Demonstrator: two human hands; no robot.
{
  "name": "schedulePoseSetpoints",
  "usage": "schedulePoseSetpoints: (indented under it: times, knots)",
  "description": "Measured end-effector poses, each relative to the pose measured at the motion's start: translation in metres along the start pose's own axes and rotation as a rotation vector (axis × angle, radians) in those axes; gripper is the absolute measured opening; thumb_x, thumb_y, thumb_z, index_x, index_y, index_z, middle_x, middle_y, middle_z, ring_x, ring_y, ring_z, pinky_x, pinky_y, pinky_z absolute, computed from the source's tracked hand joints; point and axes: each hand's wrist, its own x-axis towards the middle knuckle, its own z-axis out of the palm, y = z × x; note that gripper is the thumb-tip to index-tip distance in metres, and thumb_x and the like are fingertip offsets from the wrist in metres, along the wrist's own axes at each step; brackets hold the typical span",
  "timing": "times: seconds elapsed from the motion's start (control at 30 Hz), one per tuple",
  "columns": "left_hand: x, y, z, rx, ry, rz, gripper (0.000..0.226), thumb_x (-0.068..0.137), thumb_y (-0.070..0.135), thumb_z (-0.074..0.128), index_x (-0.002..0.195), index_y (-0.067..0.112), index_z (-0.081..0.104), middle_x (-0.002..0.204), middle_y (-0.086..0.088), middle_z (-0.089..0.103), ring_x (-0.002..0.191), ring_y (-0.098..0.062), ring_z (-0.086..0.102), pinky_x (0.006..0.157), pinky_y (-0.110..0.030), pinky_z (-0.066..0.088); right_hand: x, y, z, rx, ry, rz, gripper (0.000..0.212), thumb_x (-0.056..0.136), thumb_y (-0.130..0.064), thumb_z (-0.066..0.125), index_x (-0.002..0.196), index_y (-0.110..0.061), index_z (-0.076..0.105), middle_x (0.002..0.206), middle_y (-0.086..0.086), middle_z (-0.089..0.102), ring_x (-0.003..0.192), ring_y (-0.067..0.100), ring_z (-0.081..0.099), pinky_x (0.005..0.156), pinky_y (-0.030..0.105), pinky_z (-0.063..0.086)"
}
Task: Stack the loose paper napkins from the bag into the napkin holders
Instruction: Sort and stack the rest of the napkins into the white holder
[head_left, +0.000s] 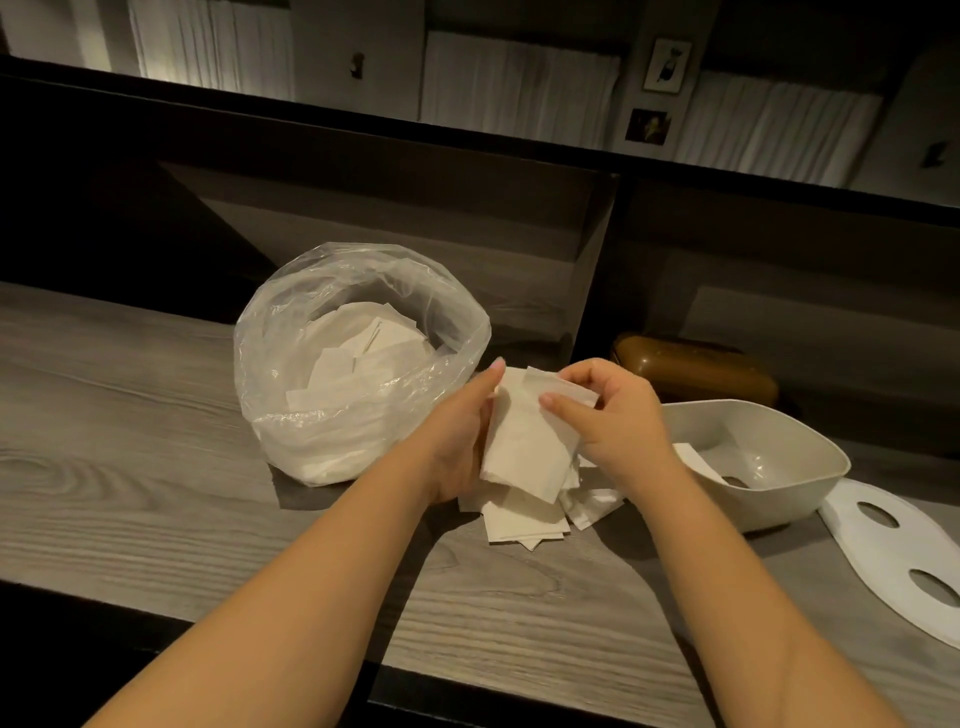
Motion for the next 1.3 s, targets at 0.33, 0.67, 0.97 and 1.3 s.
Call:
schedulePoseSetpoints:
  times: [0.33, 0.67, 0.97, 1.3]
  knots:
    - [0.011, -0.005, -0.005, 0.333, 0.458, 0.558, 0.008, 0.105, 0.031, 0.044, 0.113, 0.031, 0.046, 0.093, 0.016, 0.05, 0.085, -0.002, 0.049, 0.078, -0.027, 0.045, -0.01, 0.005, -0.017, -0.509, -0.366, -0.199, 0.021, 0.089, -0.019, 0.066, 0.095, -0.038, 0.061, 0.103, -0.02, 0.055, 0.098, 0.001, 0.054, 0.081, 0.018, 0.048]
    - [0.016, -0.011, -0.009, 0.309, 0.48, 0.564, 0.01, 0.105, 0.032, 0.044, 0.114, 0.033, 0.046, 0.094, 0.017, 0.05, 0.087, -0.005, 0.052, 0.078, -0.024, 0.048, -0.023, 0.004, 0.003, -0.958, -0.652, -0.32, 0.045, 0.09, -0.018, 0.063, 0.129, -0.037, 0.05, 0.132, -0.013, 0.05, 0.123, 0.011, 0.044, 0.108, 0.04, 0.03]
    - [0.014, -0.008, -0.008, 0.253, 0.464, 0.525, 0.021, 0.104, 0.029, 0.046, 0.123, 0.025, 0.055, 0.104, 0.004, 0.06, 0.098, -0.016, 0.059, 0.088, -0.036, 0.053, -0.018, 0.016, -0.003, -0.289, -0.292, -0.179, 0.026, 0.094, -0.013, 0.058, 0.105, -0.036, 0.057, 0.099, -0.019, 0.061, 0.091, -0.003, 0.058, 0.075, 0.015, 0.047]
    - [0.004, -0.003, -0.013, 0.048, 0.054, -0.017, 0.024, 0.097, 0.026, 0.058, 0.119, 0.02, 0.055, 0.113, -0.012, 0.068, 0.102, -0.031, 0.067, 0.08, -0.042, 0.056, 0.0, 0.014, -0.015, 0.236, -0.089, 0.291, 0.037, 0.094, -0.01, 0.06, 0.123, -0.031, 0.049, 0.127, -0.004, 0.055, 0.116, 0.022, 0.055, 0.101, 0.051, 0.049]
